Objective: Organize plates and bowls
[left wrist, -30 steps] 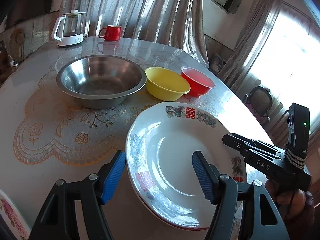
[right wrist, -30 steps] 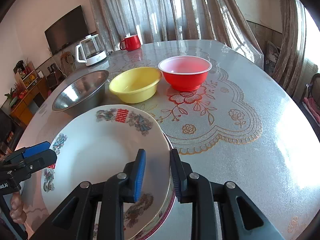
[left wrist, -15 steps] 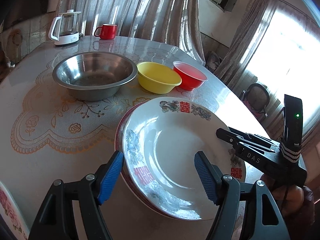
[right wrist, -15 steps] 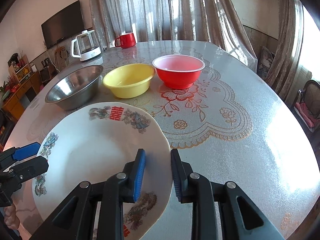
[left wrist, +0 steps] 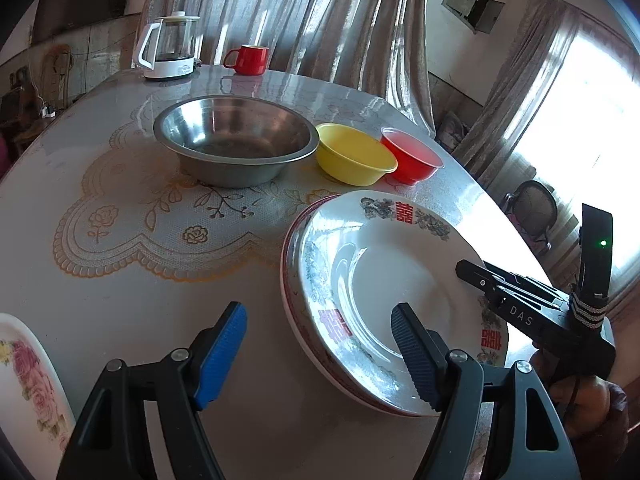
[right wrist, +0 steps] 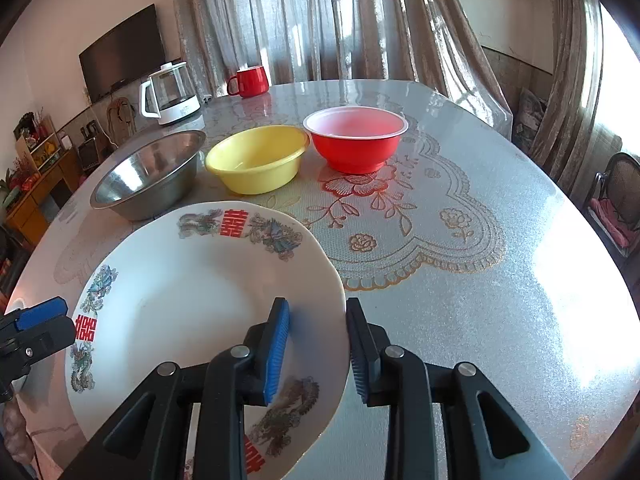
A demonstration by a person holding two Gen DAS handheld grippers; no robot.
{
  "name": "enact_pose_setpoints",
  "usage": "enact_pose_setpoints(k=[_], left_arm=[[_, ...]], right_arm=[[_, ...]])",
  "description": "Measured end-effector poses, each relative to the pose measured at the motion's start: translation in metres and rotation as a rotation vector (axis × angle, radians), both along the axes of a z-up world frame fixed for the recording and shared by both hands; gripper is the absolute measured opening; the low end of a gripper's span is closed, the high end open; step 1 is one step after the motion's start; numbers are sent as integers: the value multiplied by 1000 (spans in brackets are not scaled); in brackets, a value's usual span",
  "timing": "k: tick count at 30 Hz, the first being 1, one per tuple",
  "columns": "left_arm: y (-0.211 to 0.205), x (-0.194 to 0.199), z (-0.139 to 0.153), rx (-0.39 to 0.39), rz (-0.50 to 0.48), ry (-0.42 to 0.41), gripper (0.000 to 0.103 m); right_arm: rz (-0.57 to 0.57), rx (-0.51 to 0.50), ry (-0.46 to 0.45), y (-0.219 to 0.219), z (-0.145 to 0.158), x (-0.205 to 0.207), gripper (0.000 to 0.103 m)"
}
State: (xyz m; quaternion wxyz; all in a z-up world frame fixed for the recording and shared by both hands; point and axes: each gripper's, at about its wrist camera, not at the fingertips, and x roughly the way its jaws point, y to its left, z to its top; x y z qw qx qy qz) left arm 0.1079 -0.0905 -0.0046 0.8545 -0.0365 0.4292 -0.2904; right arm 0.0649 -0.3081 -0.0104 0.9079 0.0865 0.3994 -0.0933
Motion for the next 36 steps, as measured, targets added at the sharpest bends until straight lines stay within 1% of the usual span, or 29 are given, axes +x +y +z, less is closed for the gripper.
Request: enact_pose_setpoints(k=[6,14,16,19,22,25,28,30,36], left_arm=[[-5,-2,2,3,-15,-10,74],[-9,-4,1,0,-24,-5,73],[-10,-5,1,1,-26,-6,73],[-11,-8,2,9,-30,-16,73],[-9,-9,2,30,-6,-29,74],[-4,-9,3,47,18,-43,75],[1,-10,5,74,43,-63,81],[5,-11,6,79,59,-71,82],[20,-14,9,82,95,-79,82]], right_arm=[[-3,-92,7,12,-1,1,32],[-5,-180,19,23,-4,6,37],[-7,-187,15,25,-5,6,39],[-1,-176,18,23,-4,6,39],[-4,-129,27,19,-5,5,41],[-7,-115,30,19,-6,4,42],[-14,-100,39,18,-6,4,43],[-21,-80,43,17,-5,2,43],[-36,-44,12,15,5,-5,45]])
